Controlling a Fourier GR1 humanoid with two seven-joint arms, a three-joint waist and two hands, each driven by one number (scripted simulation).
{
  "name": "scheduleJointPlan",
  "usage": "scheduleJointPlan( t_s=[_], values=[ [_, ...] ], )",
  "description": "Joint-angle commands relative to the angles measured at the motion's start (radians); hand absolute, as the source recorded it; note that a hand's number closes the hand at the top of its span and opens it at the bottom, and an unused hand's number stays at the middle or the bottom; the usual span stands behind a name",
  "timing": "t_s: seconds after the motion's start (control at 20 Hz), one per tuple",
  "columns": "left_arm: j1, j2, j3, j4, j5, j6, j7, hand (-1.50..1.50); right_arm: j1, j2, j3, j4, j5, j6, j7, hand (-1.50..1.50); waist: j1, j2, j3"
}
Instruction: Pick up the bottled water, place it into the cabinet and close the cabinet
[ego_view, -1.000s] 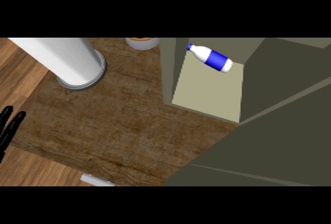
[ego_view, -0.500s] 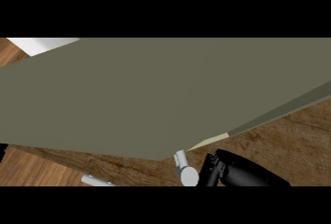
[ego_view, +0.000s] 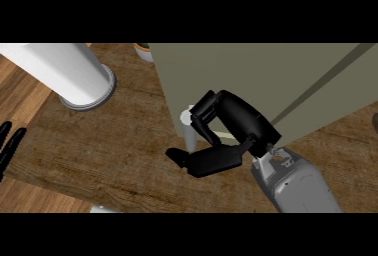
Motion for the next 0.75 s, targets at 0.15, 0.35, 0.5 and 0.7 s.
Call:
scheduleJointPlan(
  t_s=[0.15,0.35,0.5,0.7],
  values=[
    [0.013,0.008,0.021,0.011,0.004,-0.021,-0.007,-1.50,-0.302,0.040,-0.132,0.316,0.036,-0.195,-0.019,1.50,-0.007,0.000,0.005],
    [0.004,-0.003,0.023,0.028,-0.002,-0.018,-0.013,-1.50,-0.364,0.041,-0.166,0.392,-0.007,-0.300,-0.052,-1.50,-0.035,0.002,0.006],
    [0.031,-0.018,0.010,0.017,0.003,-0.024,-0.015,-1.50,-0.385,0.041,-0.177,0.424,-0.061,-0.367,-0.038,-1.50,-0.023,-0.002,0.007],
    [0.038,-0.018,0.023,0.025,0.006,-0.037,-0.022,-1.50,-0.415,0.041,-0.155,0.489,-0.093,-0.403,-0.070,-1.50,-0.036,-0.002,0.007]
  ],
)
